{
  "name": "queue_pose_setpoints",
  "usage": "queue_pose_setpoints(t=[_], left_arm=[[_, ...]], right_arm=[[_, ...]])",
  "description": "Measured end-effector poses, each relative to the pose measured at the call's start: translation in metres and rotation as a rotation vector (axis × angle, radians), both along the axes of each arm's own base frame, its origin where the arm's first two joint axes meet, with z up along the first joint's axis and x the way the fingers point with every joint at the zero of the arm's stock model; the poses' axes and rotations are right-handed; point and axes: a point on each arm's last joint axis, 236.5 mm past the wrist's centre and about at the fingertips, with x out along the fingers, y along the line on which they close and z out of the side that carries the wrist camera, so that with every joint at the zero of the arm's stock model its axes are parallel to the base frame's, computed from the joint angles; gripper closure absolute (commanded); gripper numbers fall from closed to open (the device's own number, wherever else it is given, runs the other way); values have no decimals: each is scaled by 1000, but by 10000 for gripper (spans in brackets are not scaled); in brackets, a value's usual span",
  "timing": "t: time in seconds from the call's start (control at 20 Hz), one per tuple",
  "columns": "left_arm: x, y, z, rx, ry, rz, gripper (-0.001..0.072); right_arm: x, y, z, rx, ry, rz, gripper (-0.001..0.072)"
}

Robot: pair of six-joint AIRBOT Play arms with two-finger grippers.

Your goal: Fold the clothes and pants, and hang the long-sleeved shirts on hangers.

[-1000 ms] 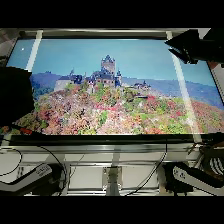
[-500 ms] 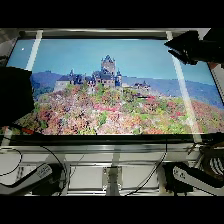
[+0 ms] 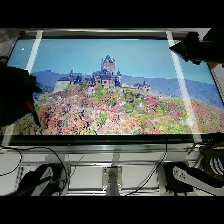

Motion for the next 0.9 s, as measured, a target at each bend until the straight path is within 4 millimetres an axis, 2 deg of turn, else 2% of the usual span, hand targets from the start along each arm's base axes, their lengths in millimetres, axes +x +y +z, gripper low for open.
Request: queue_pose_setpoints(t=[0.15, 0.25, 0.35, 0.5, 0.6, 0.7, 0.8, 0.85, 0.9], left_arm=[[-11, -123, 63, -34, -123, -297, 694], [-26, -186, 94, -59, -177, -456, 694], [-37, -230, 110, -80, -196, -566, 694], [-38, -266, 113, -138, -190, -649, 693], [-31, -279, 106, -164, -173, -668, 690], [-18, -286, 91, -171, -136, -668, 689], [2, -285, 64, -135, -72, -646, 688], [13, -282, 44, -109, -17, -632, 639], [24, -278, 20, -85, 49, -615, 298]], right_arm=[[8, -15, -3, -58, -22, -49, 704], [12, -24, -6, -96, -29, -73, 704], [13, -30, -9, -129, -31, -89, 704], [15, -38, -13, -167, -30, -106, 704], [15, -42, -15, -187, -28, -114, 704], [16, -44, -16, -199, -27, -118, 703], [15, -45, -17, -204, -26, -119, 704], [15, -46, -17, -207, -23, -118, 703], [14, -45, -19, -210, -17, -115, 703]])
